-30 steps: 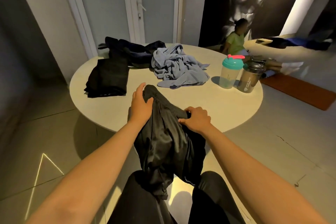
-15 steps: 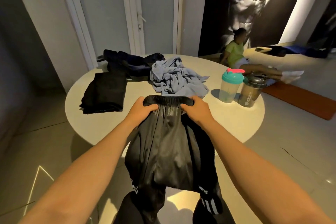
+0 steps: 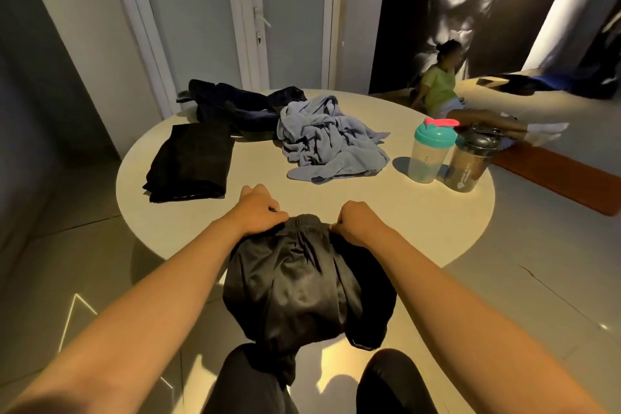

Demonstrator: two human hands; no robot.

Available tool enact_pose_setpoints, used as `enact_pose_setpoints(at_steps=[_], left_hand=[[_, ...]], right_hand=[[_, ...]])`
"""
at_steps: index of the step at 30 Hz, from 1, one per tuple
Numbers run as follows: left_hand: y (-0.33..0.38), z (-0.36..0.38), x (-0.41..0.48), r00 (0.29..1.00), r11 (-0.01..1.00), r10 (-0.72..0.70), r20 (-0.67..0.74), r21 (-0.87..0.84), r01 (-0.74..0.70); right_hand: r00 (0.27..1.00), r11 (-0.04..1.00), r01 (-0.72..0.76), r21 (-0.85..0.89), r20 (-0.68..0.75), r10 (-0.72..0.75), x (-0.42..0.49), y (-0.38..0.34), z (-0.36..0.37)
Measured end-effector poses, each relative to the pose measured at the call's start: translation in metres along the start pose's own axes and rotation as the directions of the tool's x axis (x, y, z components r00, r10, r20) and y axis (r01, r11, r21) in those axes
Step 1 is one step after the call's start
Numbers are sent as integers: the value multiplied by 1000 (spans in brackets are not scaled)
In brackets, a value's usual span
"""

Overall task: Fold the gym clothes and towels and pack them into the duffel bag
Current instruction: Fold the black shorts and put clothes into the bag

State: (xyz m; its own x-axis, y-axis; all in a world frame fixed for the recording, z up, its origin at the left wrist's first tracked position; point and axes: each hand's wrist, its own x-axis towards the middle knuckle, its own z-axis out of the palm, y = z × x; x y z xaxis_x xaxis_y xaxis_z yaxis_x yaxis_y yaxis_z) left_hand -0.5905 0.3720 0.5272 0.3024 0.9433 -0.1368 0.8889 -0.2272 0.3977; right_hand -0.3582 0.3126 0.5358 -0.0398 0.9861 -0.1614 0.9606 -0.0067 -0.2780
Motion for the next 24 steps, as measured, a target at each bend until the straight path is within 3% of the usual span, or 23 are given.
enact_pose_setpoints(at_steps=[4,8,14,20,24], left_hand=[[-3,3,-5,999,993,5,-48,119,0],[-6,7,-10,985,999,9,-173,47,-1],[1,2,-5,874,984,141,-466,164,-71],[8,-13,12,828,986,145,-542,149,-76],[4,-12,27,848,987,93,-521,162,-9]], right_hand=[[994,995,-93,-38,-67,90,-3,3,2],[944,991,-130,-39,-311,112,-7,11,4],[857,988,-128,-90,-512,65,-4,3,-5],[848,998,3,-57,-530,-33,19,-5,-23],[934,993,-92,-74,-353,60,33,2,2]])
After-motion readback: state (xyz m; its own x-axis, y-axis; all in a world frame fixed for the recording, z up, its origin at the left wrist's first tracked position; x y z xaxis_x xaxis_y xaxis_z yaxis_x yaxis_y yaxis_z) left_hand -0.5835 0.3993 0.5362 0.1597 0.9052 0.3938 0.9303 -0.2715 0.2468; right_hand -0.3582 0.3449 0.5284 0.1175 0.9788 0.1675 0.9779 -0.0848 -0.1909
